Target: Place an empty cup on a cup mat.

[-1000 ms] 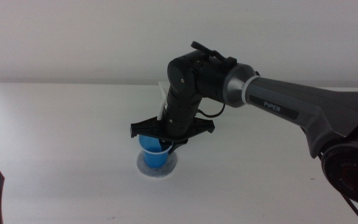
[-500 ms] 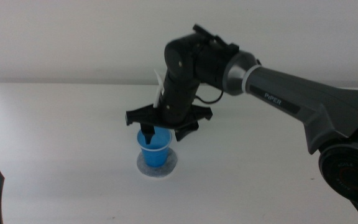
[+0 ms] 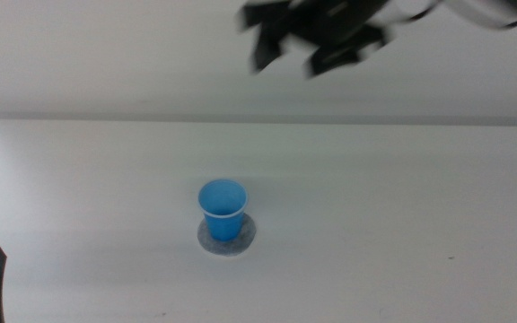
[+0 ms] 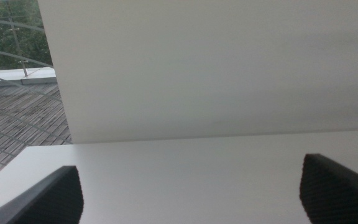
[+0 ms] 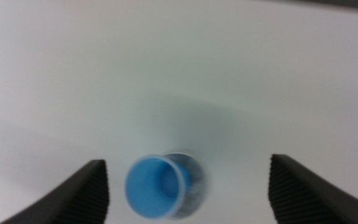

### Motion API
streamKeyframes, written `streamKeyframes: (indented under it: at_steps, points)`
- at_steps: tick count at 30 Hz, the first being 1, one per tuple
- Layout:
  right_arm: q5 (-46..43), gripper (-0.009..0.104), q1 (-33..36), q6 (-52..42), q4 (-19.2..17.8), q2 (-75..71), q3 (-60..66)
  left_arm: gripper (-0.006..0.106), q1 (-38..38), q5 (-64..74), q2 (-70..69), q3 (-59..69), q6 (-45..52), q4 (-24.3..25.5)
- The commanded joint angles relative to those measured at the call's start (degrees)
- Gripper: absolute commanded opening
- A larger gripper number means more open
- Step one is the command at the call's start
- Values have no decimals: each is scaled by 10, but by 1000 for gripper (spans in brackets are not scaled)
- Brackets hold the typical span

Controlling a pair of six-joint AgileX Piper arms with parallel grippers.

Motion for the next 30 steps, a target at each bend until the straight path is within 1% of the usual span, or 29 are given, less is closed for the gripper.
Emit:
streamKeyframes:
  at_steps: [1,3,7,10,13,17,20,23,25,27,30]
  points:
    - [65,75,-38,-28,3,-77,47,94,-5,-7,-23,24,0,0]
    - [65,79,-70,-40,-11,-154,115,94,-5,-7,-23,24,0,0]
    - [54,79,-145,-53,-46,-312,268,94,-5,-7,-23,24,0,0]
    - [-8,79,-196,-52,-53,-436,396,94,-5,-7,-23,24,0,0]
    - [-74,79,-229,-38,-55,-558,523,94,-5,-7,-23,24,0,0]
    - [-149,79,-234,-37,-81,-679,646,94,-5,-7,-23,24,0,0]
    - [-157,79,-234,-44,-110,-756,717,94,-5,-7,-23,24,0,0]
    - [-162,79,-234,-44,-163,-823,770,94,-5,-7,-23,24,0,0]
    - [-184,79,-234,-49,-185,-864,814,94,-5,-7,-23,24,0,0]
    - [-225,79,-234,-89,-180,-899,859,94,-5,-7,-23,24,0,0]
    - [-288,85,-234,-199,-136,-949,935,94,-5,-7,-23,24,0,0]
